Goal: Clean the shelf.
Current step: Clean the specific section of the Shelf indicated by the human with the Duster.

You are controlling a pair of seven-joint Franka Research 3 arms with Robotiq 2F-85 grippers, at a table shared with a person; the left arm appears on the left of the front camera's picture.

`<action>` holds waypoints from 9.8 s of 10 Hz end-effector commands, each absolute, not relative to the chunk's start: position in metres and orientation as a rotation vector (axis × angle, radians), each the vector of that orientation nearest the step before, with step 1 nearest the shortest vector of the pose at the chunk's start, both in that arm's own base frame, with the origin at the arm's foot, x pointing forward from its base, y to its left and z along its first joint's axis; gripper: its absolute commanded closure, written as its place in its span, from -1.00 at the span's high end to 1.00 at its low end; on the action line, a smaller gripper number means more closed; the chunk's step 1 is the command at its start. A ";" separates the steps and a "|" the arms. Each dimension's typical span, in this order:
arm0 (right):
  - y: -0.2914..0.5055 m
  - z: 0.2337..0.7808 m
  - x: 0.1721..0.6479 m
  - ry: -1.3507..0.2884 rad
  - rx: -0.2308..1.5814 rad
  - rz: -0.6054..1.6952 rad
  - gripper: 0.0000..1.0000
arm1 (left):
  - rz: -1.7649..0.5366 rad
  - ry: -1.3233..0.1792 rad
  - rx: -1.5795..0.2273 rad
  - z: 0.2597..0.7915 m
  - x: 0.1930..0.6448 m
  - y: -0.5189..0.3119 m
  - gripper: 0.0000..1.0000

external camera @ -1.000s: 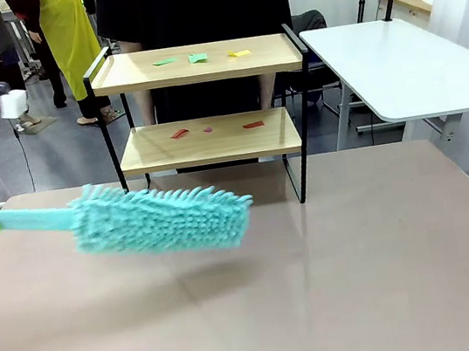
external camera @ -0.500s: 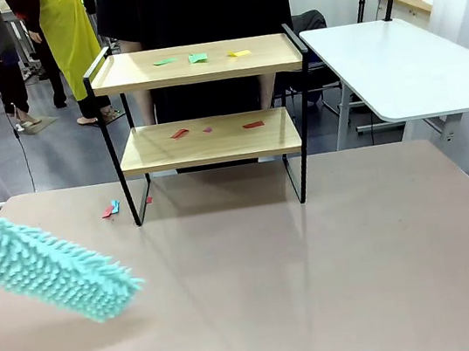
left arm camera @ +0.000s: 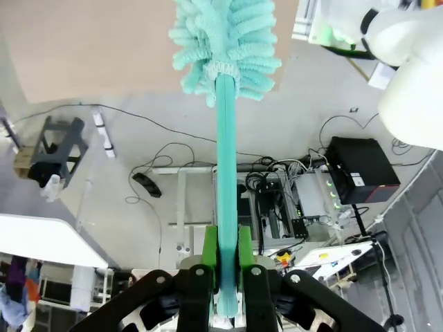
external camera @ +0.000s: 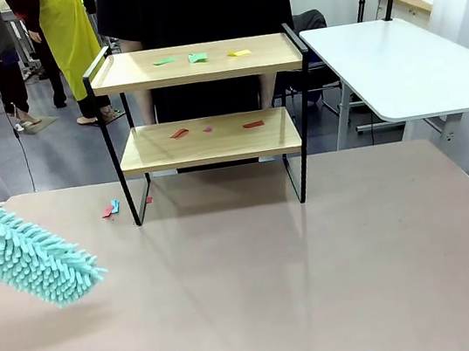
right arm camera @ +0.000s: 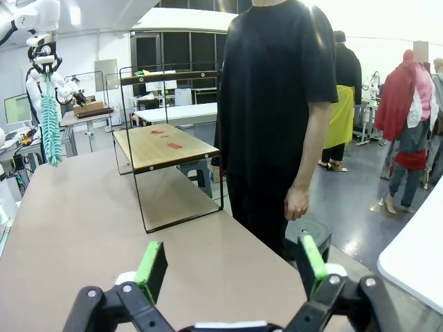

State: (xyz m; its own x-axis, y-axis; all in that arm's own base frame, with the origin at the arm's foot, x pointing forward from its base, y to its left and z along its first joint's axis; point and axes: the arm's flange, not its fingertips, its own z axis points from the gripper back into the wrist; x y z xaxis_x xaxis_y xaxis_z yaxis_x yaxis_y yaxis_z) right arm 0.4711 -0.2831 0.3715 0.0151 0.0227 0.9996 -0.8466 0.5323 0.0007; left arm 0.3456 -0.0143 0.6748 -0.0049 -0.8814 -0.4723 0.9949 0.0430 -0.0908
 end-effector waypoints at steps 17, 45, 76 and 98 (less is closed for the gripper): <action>-0.279 0.378 0.471 -1.366 0.762 0.792 1.00 | -1.509 0.477 0.293 0.668 0.345 -0.010 -0.73; -0.279 0.378 0.471 -1.366 0.762 0.792 1.00 | -1.177 0.086 -0.473 0.625 0.341 -0.133 -0.73; -0.279 0.378 0.471 -1.366 0.762 0.792 1.00 | -0.274 -0.350 -0.245 0.561 0.374 -0.382 -0.73; -0.279 0.378 0.471 -1.366 0.762 0.792 1.00 | -0.178 -0.226 -0.202 0.511 0.409 -0.433 -0.73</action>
